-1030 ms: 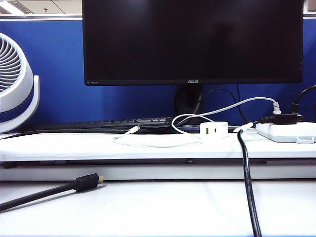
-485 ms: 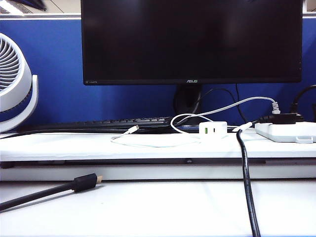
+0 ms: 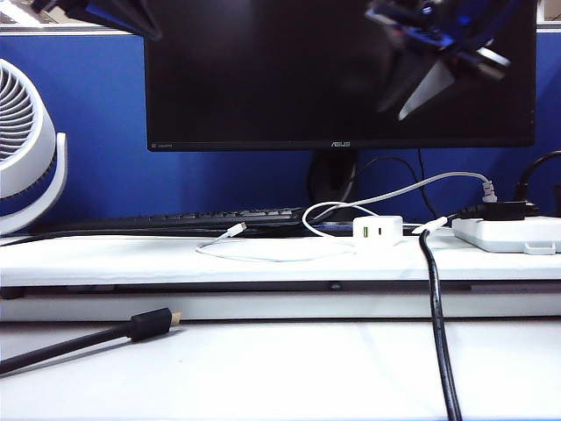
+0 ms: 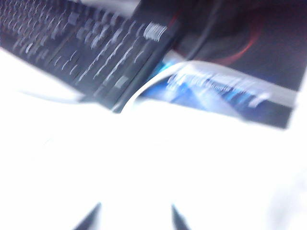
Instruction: Pick up the Type-C charging cable and the charging base, insert one end of the Type-C charger into the corresponding slot on the base, and finally place the plugged-in charger back on the table.
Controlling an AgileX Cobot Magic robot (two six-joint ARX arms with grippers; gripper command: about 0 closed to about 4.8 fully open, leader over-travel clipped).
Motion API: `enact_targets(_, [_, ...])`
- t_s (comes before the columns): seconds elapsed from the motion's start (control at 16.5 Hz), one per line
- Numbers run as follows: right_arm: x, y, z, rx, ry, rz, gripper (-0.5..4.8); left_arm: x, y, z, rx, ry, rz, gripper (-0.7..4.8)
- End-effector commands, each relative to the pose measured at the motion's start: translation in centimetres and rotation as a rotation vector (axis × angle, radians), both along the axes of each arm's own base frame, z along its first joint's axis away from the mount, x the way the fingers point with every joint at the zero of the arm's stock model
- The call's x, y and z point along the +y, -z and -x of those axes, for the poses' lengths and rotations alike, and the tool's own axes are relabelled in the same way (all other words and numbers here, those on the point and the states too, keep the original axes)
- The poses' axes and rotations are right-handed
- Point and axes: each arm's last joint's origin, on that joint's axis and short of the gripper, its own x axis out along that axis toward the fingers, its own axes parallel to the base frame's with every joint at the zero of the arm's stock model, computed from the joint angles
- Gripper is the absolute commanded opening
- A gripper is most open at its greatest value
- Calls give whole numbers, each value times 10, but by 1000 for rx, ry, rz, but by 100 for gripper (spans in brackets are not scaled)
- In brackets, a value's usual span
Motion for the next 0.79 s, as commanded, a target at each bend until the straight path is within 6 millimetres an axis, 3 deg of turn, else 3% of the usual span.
enact_targets(0.06, [16, 4, -2, 41, 28, -82, 340, 0, -1, 1, 3, 1, -5, 71])
enact_targets(0.18, [18, 12, -7, 130, 143, -160, 342, 0, 1, 1, 16, 4, -8, 122])
enact_targets(0.36, [19, 23, -15, 191, 285, -201, 348, 0, 0, 1, 16, 4, -8, 122])
enact_targets(0.79, [22, 56, -23, 400, 383, -158, 375, 0, 0, 1, 16, 12, -3, 122])
